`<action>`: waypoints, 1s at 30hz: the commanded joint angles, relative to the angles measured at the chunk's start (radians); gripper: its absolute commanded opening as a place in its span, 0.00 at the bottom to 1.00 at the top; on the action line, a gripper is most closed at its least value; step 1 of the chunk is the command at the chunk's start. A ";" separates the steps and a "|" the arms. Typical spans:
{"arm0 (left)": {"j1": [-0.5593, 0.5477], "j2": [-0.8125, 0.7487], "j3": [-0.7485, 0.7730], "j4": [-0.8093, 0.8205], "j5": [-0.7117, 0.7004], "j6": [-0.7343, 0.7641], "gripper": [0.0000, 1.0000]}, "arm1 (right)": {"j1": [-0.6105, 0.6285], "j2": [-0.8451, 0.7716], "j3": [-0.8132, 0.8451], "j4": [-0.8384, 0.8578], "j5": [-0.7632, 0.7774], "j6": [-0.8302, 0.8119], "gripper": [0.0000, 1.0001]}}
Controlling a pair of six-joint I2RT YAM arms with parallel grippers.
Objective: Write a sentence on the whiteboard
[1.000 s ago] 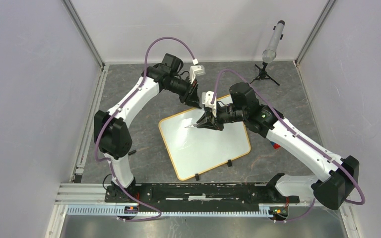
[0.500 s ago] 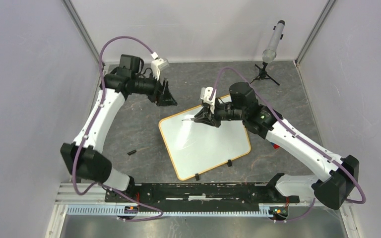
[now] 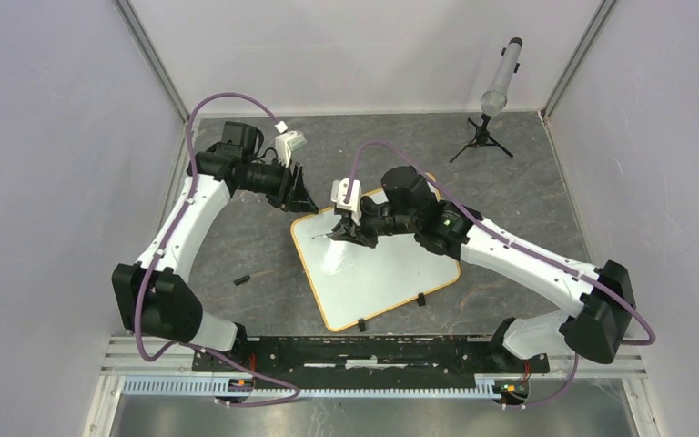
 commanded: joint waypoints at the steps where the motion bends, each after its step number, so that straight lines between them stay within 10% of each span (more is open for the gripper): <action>1: 0.007 0.011 -0.004 0.005 0.079 -0.026 0.54 | 0.019 0.024 0.074 0.057 0.036 0.009 0.00; 30: 0.007 0.059 0.008 -0.053 0.127 0.043 0.04 | 0.061 0.125 0.155 0.045 0.067 -0.001 0.00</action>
